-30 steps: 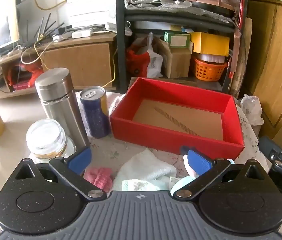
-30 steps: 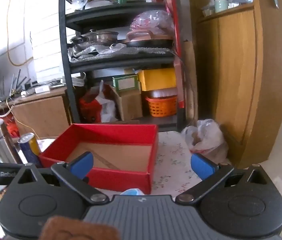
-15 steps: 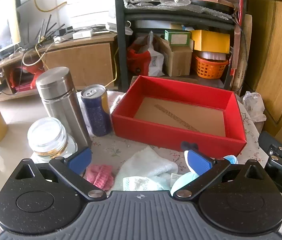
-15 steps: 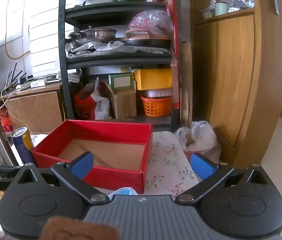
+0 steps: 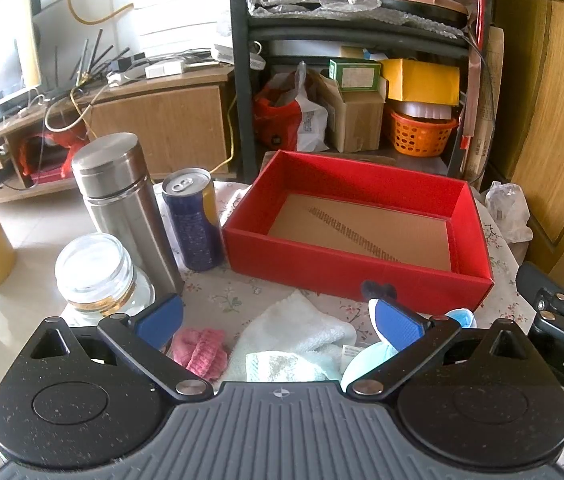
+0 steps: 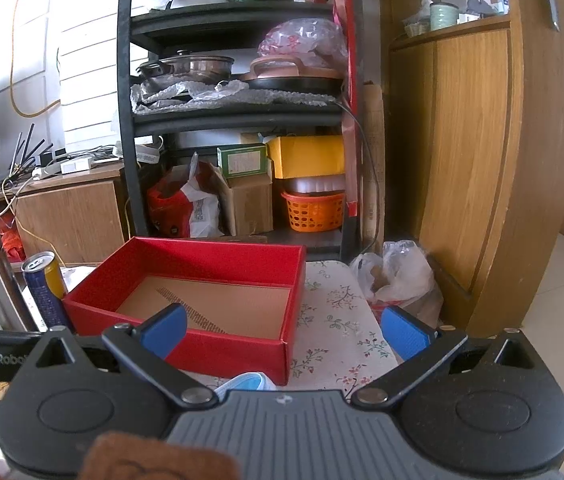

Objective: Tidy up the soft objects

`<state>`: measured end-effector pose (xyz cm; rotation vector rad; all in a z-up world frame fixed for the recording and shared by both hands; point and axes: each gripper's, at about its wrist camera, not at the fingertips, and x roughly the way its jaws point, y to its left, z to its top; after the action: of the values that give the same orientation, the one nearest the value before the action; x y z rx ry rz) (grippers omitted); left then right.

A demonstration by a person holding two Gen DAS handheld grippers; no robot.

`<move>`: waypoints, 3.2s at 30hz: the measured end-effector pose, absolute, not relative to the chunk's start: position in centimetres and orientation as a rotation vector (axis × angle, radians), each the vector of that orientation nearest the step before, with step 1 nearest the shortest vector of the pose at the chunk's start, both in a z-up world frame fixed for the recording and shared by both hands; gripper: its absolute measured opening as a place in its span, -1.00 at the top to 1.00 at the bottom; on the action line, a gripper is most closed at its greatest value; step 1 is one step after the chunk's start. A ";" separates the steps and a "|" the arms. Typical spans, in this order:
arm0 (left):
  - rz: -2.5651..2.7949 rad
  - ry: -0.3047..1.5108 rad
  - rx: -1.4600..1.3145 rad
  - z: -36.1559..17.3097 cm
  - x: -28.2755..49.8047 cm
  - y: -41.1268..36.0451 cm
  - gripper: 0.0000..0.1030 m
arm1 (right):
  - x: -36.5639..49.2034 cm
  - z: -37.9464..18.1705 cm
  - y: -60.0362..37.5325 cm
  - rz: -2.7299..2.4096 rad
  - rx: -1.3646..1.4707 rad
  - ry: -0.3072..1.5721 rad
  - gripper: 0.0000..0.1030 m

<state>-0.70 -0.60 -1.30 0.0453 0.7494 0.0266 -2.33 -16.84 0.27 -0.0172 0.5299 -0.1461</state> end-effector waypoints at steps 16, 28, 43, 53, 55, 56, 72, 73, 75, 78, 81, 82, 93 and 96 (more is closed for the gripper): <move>0.022 0.756 0.048 -1.3 -0.6 -0.7 -0.89 | -2.3 0.0 -16.7 -0.144 -0.017 0.534 -0.54; 0.025 0.755 0.047 -1.4 -0.7 -0.5 -0.89 | -2.4 0.0 -16.7 -0.146 -0.017 0.533 -0.54; 0.023 0.757 0.048 -1.5 -0.8 -0.6 -0.89 | -2.5 -0.2 -16.5 -0.138 -0.024 0.534 -0.54; 0.012 0.778 0.073 -2.1 -1.5 0.7 -0.89 | -3.1 -0.4 -17.9 -0.125 -0.012 0.589 -0.54; 0.007 0.782 0.079 -2.2 -2.0 1.1 -0.89 | -3.8 -0.5 -18.1 -0.115 -0.022 0.615 -0.53; 0.004 0.780 0.082 -2.2 -2.3 1.3 -0.89 | -4.2 -0.5 -18.1 -0.103 -0.026 0.628 -0.53; -0.091 0.839 0.111 -3.4 -6.3 3.2 -0.89 | -11.1 -4.1 -16.6 0.202 -0.251 0.807 -0.53; -0.096 0.840 0.098 -3.4 -6.5 3.4 -0.89 | -11.1 -4.4 -16.4 0.247 -0.279 0.826 -0.53; -0.104 0.838 0.090 -3.2 -6.7 3.6 -0.89 | -11.6 -5.1 -15.8 0.337 -0.350 0.862 -0.53; -0.110 0.838 0.091 -3.2 -6.7 3.7 -0.89 | -11.9 -6.4 -15.1 0.441 -0.470 0.898 -0.53; -0.122 0.859 0.085 -3.5 -6.5 3.9 -0.89 | -11.6 -7.7 -14.5 0.503 -0.544 0.928 -0.52; -0.131 0.867 0.081 -3.6 -6.4 4.0 -0.89 | -11.5 -8.1 -14.3 0.526 -0.579 0.932 -0.51; -0.179 0.942 0.046 -4.7 -5.4 4.3 -0.89 | -8.2 -11.0 -14.2 0.680 -0.658 1.078 0.00; -0.186 0.958 0.043 -4.9 -5.0 4.7 -0.89 | -7.8 -11.1 -14.8 0.650 -0.584 1.124 0.06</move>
<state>-4.95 4.65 -4.88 0.0426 0.9582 -0.1858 -7.78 -14.83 -11.08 -0.5835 1.1244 0.6499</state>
